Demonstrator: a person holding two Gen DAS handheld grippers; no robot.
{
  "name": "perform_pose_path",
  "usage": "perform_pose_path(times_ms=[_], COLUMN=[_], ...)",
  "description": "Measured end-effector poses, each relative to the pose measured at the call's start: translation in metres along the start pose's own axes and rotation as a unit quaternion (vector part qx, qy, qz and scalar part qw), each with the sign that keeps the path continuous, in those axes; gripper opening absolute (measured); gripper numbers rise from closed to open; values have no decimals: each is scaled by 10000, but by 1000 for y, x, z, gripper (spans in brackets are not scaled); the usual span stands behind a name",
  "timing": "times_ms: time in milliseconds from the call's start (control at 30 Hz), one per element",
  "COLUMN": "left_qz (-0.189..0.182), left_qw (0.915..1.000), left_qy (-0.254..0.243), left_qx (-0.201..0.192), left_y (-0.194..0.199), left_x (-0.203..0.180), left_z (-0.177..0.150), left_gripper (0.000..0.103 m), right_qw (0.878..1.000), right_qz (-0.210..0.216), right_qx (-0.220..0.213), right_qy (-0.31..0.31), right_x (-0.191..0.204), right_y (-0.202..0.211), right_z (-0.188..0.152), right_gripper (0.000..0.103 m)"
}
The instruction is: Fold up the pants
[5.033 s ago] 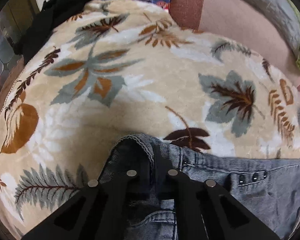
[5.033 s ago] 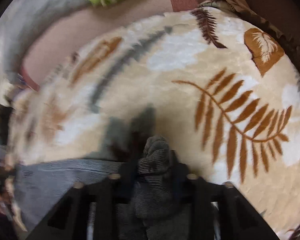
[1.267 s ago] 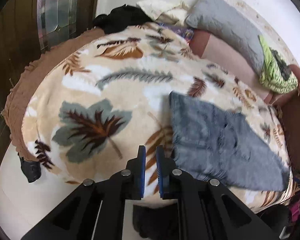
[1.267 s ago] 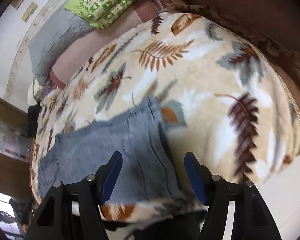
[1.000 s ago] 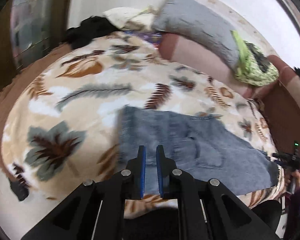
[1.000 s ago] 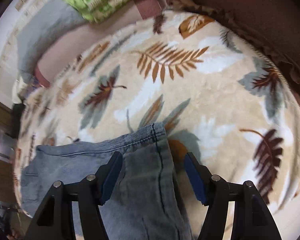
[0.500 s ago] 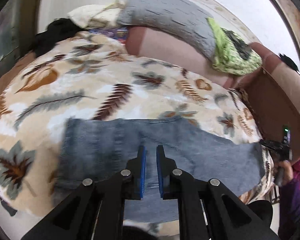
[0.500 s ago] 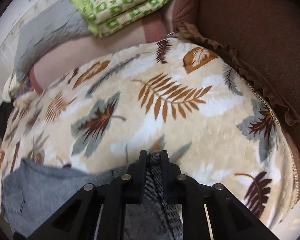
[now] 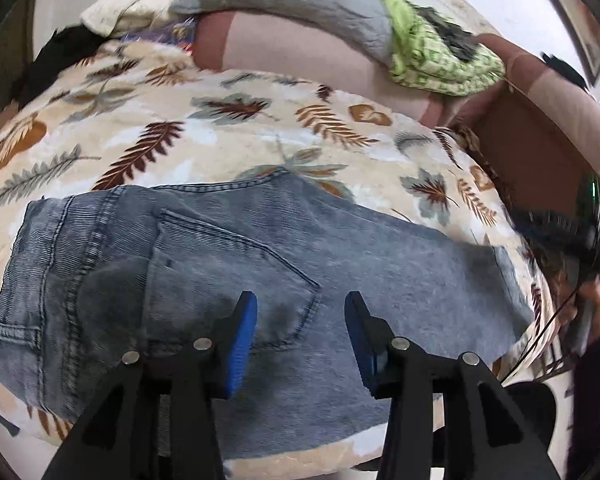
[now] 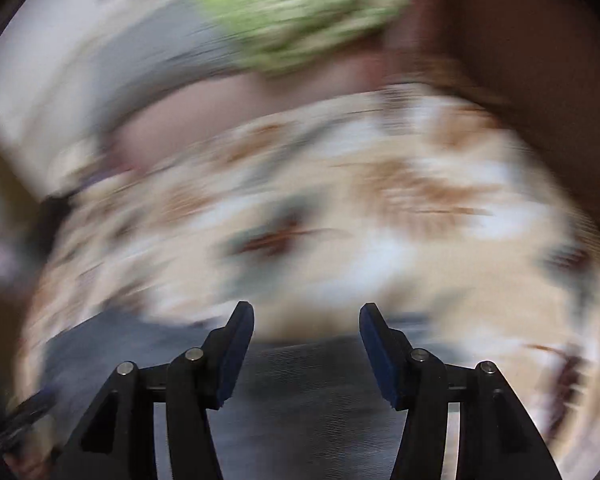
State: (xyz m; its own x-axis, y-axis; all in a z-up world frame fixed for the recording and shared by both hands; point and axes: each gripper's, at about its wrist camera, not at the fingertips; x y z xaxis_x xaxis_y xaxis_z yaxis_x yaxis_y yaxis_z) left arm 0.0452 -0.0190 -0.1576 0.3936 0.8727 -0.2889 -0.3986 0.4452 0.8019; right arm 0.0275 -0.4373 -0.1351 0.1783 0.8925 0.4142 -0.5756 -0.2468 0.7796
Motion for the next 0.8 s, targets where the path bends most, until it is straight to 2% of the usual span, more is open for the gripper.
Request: perform_pose_path(times_ms=[67, 167, 200, 367, 467, 600, 733, 767, 800], left_qz=[-35, -89, -111, -218, -367, -520, -711, -736, -773], left_qw=[9998, 9990, 9987, 9981, 9981, 9966, 9961, 9960, 9960], left_qy=[-196, -432, -489, -573, -481, -633, -505, -472, -422], left_qx=[21, 8, 3, 46, 112, 113, 164, 161, 156], left_y=[-3, -10, -11, -24, -33, -38, -41, -41, -41], left_x=[-10, -19, -20, -13, -9, -14, -10, -9, -7], left_z=[-8, -19, -21, -28, -29, -29, -27, -27, -26], left_gripper=[47, 47, 47, 47, 47, 47, 47, 47, 47], right_qw=[9957, 9841, 9808, 9705, 9632, 9554, 9418, 9402, 9387], right_qz=[728, 1216, 1236, 1026, 932, 766, 673, 659, 645], right_qx=[364, 778, 903, 1295, 1489, 1567, 1890, 1915, 1952], right_qy=[451, 1034, 1209, 1755, 2032, 2381, 2699, 2739, 2766], right_x=[44, 102, 119, 154, 165, 176, 189, 191, 192], right_y=[-23, -60, -77, -137, -160, -176, -196, -196, -197], right_z=[-1, -7, -9, -10, -13, -13, -13, -13, -11], right_gripper=[59, 59, 58, 56, 56, 56, 56, 54, 38])
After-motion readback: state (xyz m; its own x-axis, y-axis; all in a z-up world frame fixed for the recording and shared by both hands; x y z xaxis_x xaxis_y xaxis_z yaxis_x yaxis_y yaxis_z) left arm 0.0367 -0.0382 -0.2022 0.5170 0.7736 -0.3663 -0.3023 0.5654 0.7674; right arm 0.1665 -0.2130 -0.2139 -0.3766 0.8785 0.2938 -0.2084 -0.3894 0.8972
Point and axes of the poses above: each gripper's, at about its wrist camera, not at the fingertips, and y roughly against the way its jaws point, x to its left, z to its top, and after that the axes turned 3 degrees about x, right-handed
